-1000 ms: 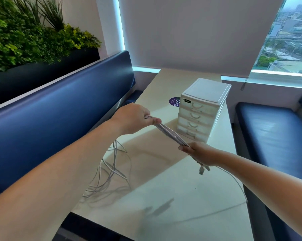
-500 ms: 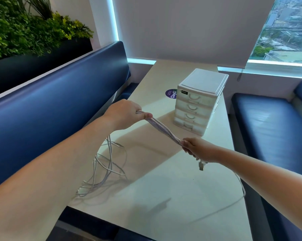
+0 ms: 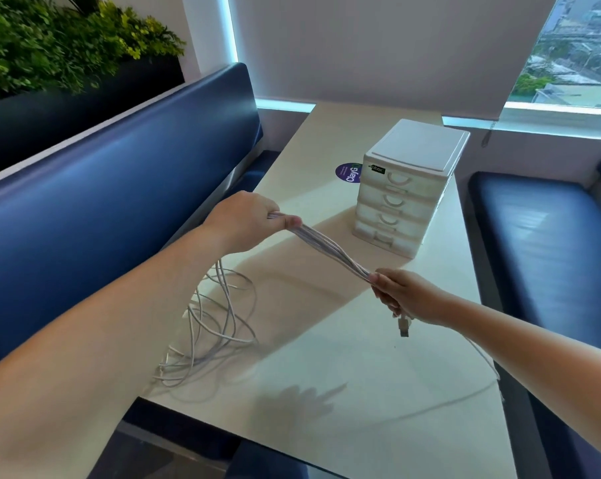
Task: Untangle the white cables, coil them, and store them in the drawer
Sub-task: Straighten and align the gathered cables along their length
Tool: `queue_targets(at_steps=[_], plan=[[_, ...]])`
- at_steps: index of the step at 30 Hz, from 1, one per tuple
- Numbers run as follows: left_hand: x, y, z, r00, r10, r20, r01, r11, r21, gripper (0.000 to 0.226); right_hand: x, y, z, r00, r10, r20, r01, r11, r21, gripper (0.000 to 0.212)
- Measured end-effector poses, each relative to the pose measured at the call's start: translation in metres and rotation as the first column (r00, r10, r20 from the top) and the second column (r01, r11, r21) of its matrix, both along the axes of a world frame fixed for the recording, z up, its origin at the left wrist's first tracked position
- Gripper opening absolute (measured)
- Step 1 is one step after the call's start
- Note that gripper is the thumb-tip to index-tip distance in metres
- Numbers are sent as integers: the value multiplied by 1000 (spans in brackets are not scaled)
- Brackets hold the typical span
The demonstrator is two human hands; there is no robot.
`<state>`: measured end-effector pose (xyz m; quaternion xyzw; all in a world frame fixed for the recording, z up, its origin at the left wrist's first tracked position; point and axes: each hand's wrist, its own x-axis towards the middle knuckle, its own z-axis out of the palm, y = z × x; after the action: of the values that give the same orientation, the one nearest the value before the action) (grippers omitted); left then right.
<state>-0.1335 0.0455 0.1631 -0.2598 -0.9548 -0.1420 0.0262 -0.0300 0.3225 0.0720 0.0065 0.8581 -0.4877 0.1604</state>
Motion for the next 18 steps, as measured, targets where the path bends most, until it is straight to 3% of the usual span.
queue_targets(at_steps=[4,8,11,14,18], plan=[[-3,-5,-2,1000,-2,28,2,1000,-16,64,5,0,-1,995,41,-88,-24,983,184,35],[-2,1,-7,999,-12,40,14,999,-45,62,1,0,-1,979,112,-169,-28,901,433,36],[-8,-2,-11,998,2,55,0,999,-47,64,0,3,-3,963,171,-210,-46,868,494,33],[-12,-4,-13,998,-6,59,10,998,-54,66,2,6,-7,943,285,-173,-117,770,628,31],[-15,-2,-18,997,-14,78,18,998,-54,64,2,9,-12,937,279,-211,-90,776,624,30]])
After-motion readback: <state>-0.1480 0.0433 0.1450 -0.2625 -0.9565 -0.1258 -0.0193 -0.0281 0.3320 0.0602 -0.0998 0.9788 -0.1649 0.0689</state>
